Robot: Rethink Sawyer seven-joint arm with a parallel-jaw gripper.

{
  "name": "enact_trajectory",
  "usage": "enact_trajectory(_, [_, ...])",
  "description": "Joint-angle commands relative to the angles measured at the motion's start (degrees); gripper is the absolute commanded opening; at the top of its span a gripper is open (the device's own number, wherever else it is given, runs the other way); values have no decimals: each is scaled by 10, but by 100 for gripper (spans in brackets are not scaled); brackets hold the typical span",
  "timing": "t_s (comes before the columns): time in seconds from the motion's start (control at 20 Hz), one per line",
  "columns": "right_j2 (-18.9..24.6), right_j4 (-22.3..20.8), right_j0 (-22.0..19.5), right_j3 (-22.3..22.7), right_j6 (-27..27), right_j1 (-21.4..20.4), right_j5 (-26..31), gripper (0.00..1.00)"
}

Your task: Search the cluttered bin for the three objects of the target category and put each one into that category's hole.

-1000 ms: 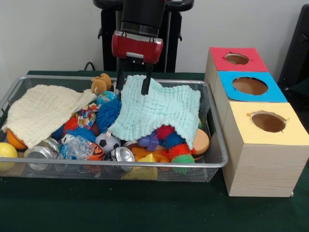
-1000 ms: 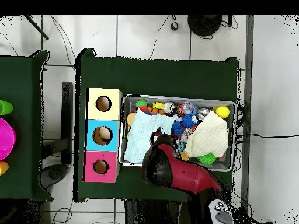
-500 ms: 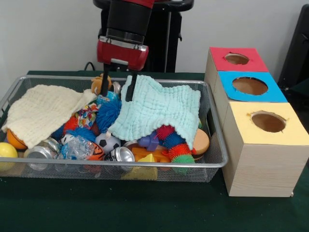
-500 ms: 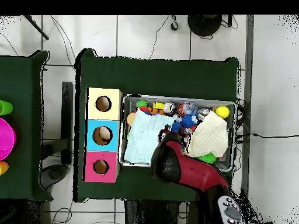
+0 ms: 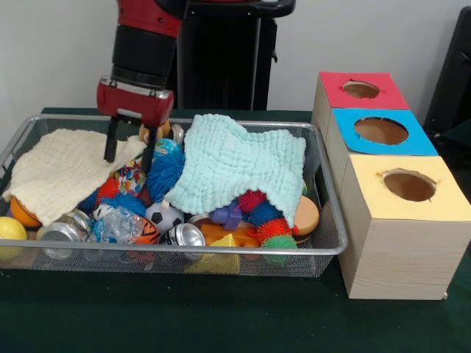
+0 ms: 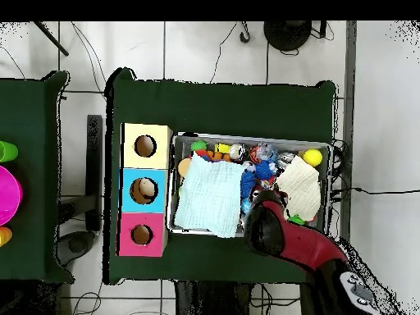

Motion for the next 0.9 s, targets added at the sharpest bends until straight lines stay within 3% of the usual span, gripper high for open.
enact_trajectory(0.05, [66, -51, -36, -59, 77, 61, -62, 100])
enact_trajectory(0.6, [48, -51, -31, -25, 106, 91, -116, 100])
enact_trajectory(0.9, [46, -42, -18, -4, 113, 85, -123, 100])
